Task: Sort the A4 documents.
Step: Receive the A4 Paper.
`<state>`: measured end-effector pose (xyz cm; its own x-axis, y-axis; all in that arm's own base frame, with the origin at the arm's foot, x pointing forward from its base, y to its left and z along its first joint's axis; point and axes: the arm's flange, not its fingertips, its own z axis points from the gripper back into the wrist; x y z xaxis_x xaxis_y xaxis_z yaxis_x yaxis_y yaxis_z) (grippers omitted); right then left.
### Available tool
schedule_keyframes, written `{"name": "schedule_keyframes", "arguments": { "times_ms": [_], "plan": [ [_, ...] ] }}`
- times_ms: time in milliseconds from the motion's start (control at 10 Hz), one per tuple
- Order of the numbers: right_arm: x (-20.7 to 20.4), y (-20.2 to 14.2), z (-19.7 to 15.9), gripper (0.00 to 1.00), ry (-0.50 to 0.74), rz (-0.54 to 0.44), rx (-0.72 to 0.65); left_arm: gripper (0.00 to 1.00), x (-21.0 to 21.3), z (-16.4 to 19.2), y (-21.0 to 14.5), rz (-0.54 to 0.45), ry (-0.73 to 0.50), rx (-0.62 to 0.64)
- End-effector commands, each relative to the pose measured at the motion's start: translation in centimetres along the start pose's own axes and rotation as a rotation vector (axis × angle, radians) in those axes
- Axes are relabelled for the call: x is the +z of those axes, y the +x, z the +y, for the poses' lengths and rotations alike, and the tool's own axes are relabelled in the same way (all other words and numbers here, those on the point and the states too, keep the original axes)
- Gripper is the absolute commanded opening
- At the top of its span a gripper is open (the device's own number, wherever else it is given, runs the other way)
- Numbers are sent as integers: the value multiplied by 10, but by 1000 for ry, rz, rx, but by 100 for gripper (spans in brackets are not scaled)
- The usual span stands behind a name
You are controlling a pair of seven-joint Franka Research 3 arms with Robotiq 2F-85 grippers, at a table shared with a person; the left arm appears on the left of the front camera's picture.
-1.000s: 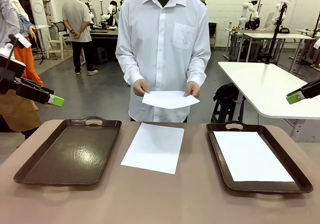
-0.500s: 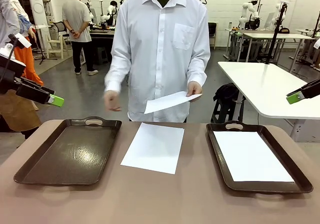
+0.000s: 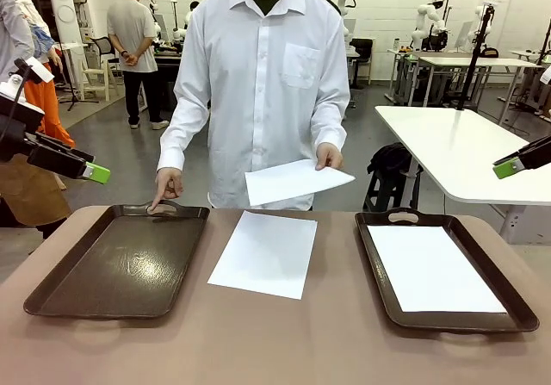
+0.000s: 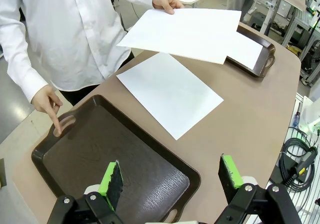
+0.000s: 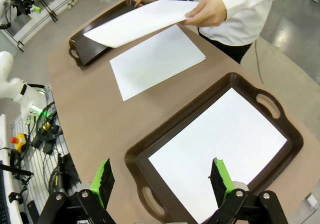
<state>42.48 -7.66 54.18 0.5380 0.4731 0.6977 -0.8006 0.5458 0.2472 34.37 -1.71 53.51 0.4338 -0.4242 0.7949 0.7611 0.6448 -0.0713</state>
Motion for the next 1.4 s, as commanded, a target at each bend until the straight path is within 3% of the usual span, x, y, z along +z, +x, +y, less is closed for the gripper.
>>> {"name": "schedule_keyframes", "arguments": {
  "times_ms": [0,1100,1200,1300],
  "plan": [
    [-1,1,1,100,-2,1,4,100,-1,2,-1,-4,-9,-15],
    [-1,1,1,100,-2,1,4,100,-1,2,-1,-4,-9,-15],
    [-1,1,1,100,-2,1,4,100,0,0,0,0,0,0],
    [-1,1,1,100,-2,1,4,100,-19,19,2,-53,-38,170]
  ]
}}
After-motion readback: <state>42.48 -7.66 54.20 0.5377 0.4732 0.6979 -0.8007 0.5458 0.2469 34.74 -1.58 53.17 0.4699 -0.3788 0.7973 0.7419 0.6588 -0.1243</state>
